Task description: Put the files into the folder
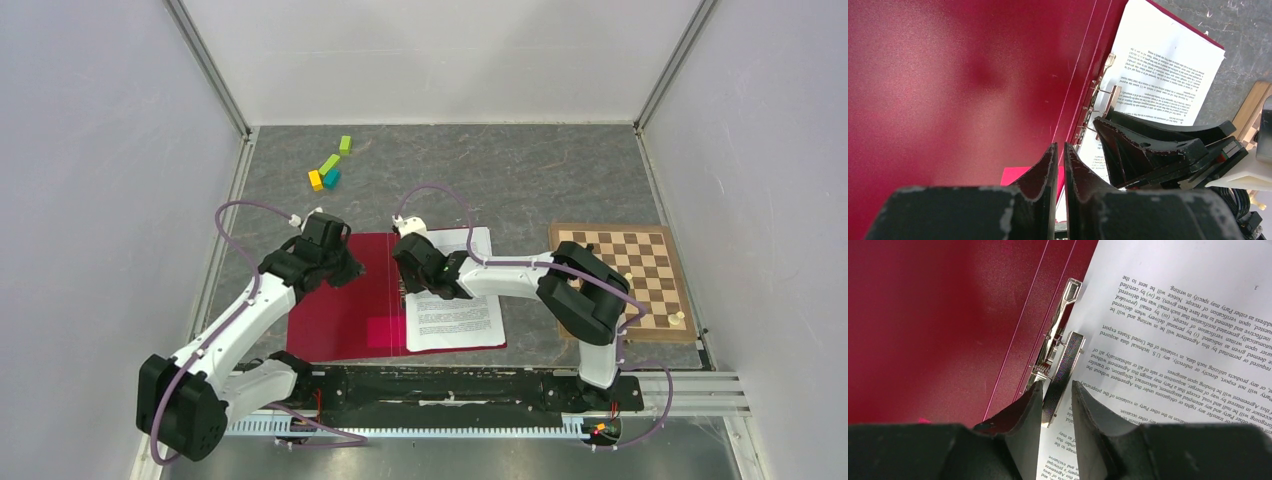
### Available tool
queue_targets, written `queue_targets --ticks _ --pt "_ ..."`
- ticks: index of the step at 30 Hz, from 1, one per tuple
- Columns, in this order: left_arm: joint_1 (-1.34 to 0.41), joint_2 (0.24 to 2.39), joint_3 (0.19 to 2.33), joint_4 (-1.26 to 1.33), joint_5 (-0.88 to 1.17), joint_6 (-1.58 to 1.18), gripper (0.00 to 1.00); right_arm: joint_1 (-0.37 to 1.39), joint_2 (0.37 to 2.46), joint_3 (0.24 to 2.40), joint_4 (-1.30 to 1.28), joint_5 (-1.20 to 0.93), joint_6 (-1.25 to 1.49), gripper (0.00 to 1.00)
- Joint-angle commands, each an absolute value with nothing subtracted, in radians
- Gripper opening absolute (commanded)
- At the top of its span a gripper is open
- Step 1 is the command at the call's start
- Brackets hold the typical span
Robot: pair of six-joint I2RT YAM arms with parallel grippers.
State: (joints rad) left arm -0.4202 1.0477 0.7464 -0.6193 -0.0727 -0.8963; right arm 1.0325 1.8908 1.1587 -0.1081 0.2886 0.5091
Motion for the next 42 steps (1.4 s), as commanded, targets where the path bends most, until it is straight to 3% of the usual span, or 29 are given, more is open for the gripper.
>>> queue_targets --ticks 1,13,21,36,42 --pt "-0.415 1.059 0.746 -0.576 -0.056 -0.878 0.14 1.04 1.896 1.184 -0.078 0.29 0.523 0.3" --pt "-0.415 1.086 0.71 -0.521 0.019 -0.881 0.12 0.963 1.863 1.137 -0.094 0.288 0.459 0.06" --pt "-0.42 1.149 0.635 -0.439 0.052 -0.916 0.02 0.918 1.838 1.123 -0.095 0.277 0.424 0.05" --pt "-0.509 1.273 0.553 -0.416 -0.178 -1.169 0.02 0.917 1.781 1.03 -0.066 0.214 0.394 0.04" --pt "-0.514 1.29 0.556 -0.445 -0.234 -1.238 0.02 0.919 1.747 0.966 -0.012 0.202 0.379 0.09"
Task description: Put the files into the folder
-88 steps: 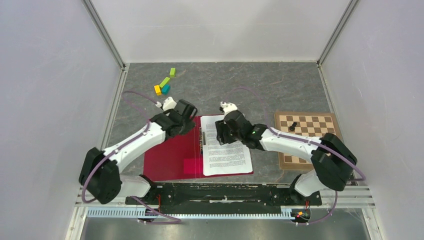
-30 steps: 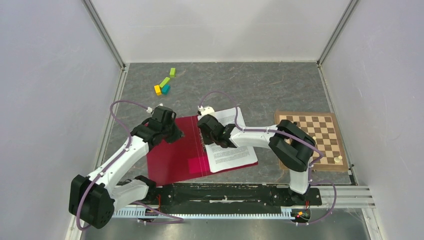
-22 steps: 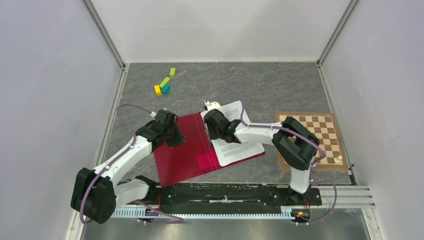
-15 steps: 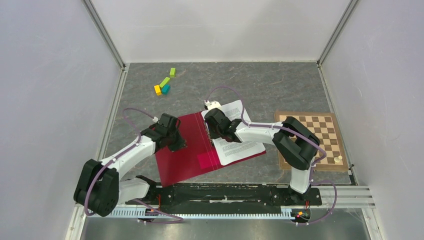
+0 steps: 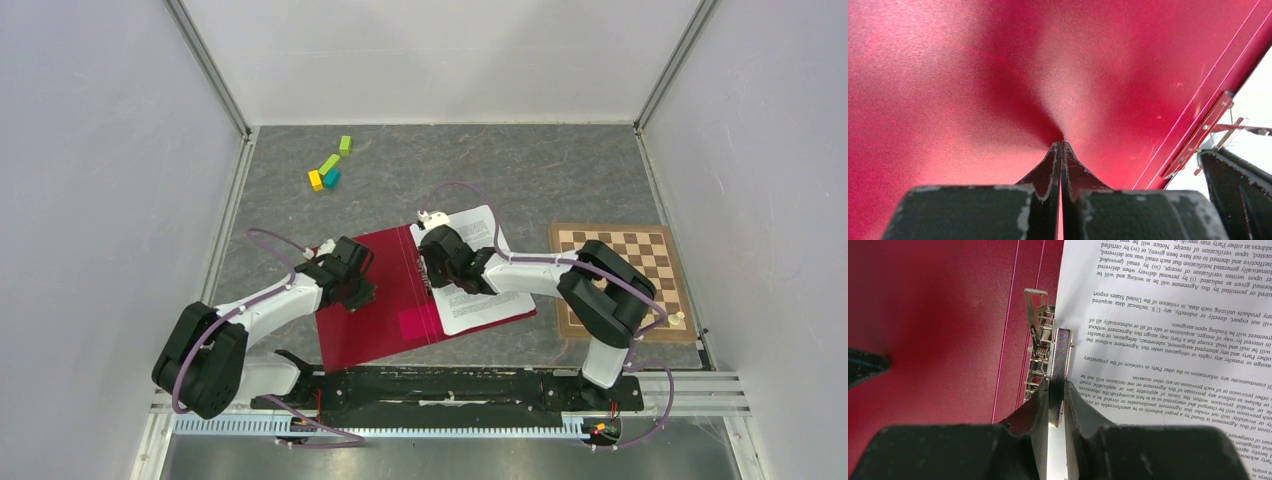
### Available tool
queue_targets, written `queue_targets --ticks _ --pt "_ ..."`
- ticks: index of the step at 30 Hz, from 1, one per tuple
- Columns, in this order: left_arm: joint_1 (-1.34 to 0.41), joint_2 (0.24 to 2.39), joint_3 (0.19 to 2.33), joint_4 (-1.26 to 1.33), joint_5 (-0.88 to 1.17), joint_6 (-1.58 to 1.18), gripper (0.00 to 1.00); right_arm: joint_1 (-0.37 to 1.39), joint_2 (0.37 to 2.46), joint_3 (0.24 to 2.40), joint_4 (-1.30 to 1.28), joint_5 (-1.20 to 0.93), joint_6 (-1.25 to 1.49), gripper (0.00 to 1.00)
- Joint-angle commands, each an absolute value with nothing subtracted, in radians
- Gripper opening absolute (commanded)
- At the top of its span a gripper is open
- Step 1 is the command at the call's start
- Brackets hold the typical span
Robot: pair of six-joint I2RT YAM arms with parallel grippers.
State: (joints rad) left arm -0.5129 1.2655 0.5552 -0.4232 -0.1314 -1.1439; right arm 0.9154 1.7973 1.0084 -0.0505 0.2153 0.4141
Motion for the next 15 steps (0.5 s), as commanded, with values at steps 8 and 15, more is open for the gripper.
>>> queue_targets --ticks 8,15 --pt "-0.514 1.303 0.582 -0.471 -0.25 -1.261 0.02 0.919 1.681 0.889 0.083 0.19 0.36 0.23" --pt "-0.515 1.308 0.591 -0.483 -0.261 -1.27 0.02 0.92 1.617 0.848 0.12 0.187 0.348 0.3"
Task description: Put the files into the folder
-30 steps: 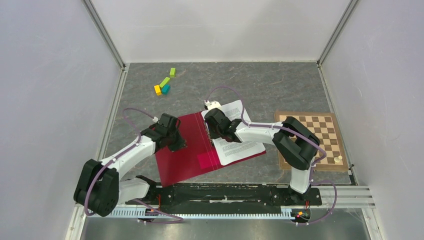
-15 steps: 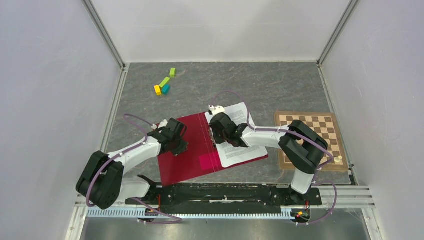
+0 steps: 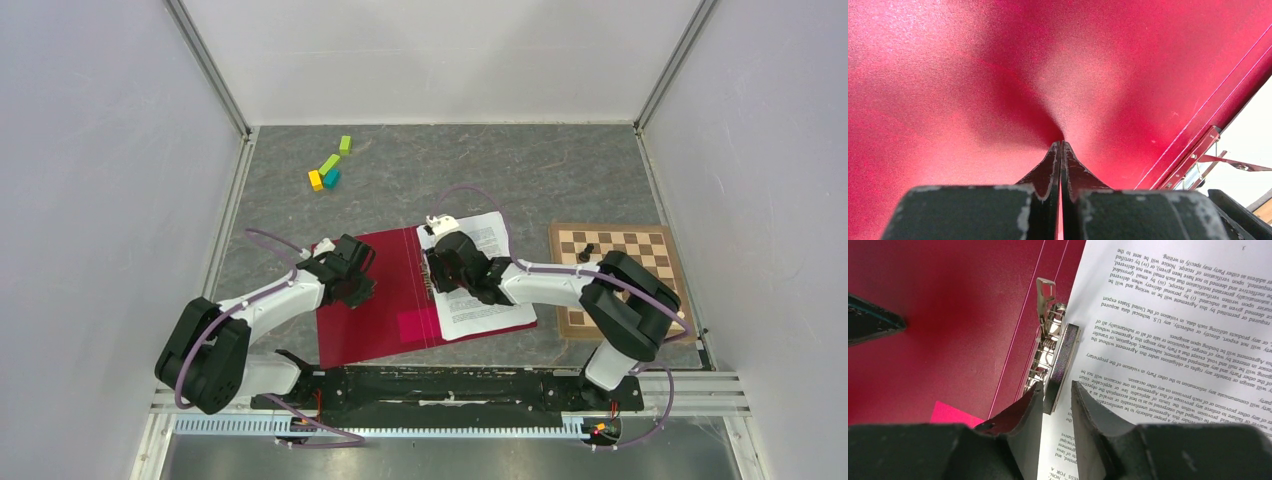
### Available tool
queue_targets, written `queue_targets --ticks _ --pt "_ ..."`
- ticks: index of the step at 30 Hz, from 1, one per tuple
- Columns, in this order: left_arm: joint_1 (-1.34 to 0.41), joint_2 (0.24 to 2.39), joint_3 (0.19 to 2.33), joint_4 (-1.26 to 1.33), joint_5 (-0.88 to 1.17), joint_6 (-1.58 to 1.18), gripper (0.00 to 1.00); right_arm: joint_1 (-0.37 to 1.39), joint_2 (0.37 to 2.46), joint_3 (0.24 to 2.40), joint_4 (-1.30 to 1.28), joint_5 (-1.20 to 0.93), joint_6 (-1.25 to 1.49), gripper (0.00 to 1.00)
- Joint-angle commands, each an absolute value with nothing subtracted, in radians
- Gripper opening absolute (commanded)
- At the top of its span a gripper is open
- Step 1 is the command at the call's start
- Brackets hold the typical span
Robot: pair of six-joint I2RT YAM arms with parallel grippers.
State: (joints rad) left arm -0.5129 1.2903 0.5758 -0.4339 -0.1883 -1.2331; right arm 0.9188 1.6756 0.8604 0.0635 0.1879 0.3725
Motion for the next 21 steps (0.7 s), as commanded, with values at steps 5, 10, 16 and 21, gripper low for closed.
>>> queue_targets --ticks 5,10,16,21 --pt "-0.516 1.31 0.602 -0.488 -0.264 -1.273 0.02 0.919 1.591 0.842 0.121 0.197 0.345 0.31" --pt "-0.515 1.31 0.609 -0.497 -0.269 -1.272 0.02 0.919 1.603 0.862 0.105 0.188 0.347 0.25" --pt "-0.515 1.311 0.614 -0.499 -0.27 -1.272 0.02 0.927 1.608 0.813 0.125 0.188 0.391 0.13" --pt "-0.515 1.317 0.616 -0.497 -0.269 -1.272 0.02 0.928 1.612 0.774 0.175 0.179 0.412 0.08"
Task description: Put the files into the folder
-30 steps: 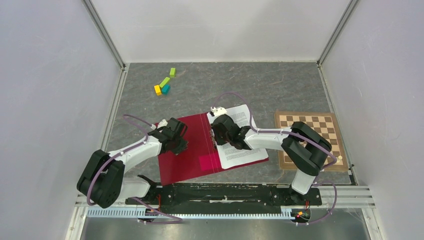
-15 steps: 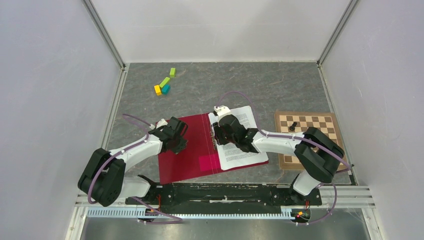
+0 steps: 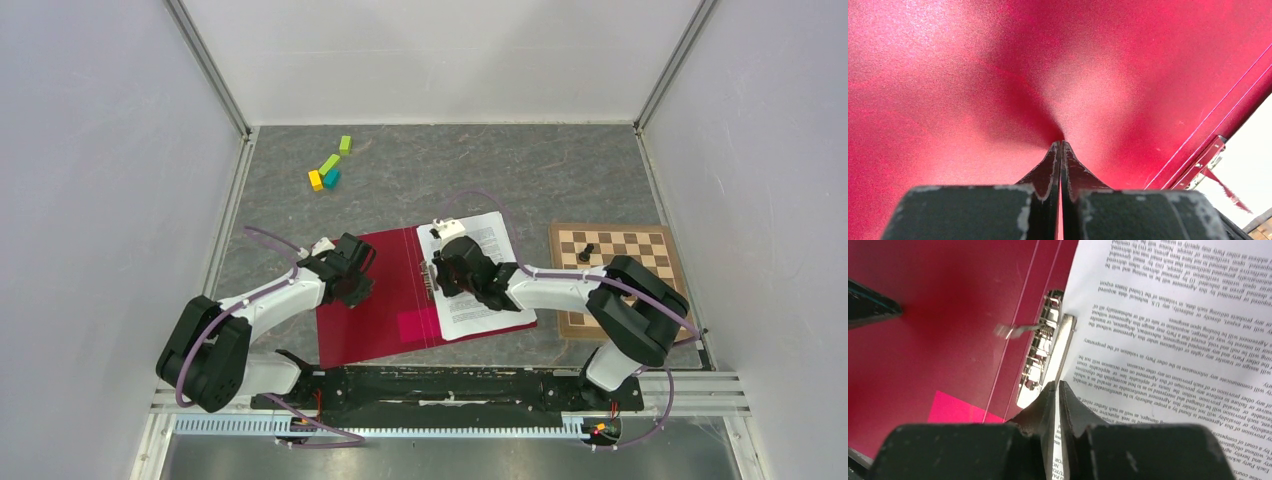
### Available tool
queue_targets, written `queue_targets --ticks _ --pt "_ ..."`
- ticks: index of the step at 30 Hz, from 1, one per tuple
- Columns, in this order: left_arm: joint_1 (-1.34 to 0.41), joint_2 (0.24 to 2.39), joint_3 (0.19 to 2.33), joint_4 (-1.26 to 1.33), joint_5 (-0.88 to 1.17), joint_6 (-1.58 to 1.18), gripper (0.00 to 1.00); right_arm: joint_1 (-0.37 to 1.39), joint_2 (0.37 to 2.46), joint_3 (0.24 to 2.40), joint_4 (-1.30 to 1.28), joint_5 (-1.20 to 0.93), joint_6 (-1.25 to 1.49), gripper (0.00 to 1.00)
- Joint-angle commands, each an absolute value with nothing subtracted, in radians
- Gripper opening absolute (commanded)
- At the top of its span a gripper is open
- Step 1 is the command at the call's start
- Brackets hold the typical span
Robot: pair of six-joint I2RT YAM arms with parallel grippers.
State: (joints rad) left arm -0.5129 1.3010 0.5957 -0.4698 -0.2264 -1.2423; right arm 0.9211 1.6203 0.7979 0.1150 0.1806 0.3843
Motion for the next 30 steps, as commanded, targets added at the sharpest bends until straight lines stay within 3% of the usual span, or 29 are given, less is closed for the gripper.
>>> queue_targets --ticks 1,9,18,30 --pt "-0.515 1.316 0.616 -0.497 -0.268 -1.272 0.02 0.928 1.615 0.77 0.178 0.178 0.414 0.07" --pt "-0.515 1.313 0.617 -0.499 -0.269 -1.267 0.02 0.928 1.601 0.765 0.182 0.192 0.431 0.05" --pt "-0.516 1.311 0.644 -0.495 -0.258 -1.209 0.02 0.991 1.524 0.893 0.015 0.316 0.35 0.23" --pt "-0.515 1.174 0.66 -0.599 -0.227 -1.101 0.02 1.077 1.661 1.143 -0.215 0.458 0.255 0.23"
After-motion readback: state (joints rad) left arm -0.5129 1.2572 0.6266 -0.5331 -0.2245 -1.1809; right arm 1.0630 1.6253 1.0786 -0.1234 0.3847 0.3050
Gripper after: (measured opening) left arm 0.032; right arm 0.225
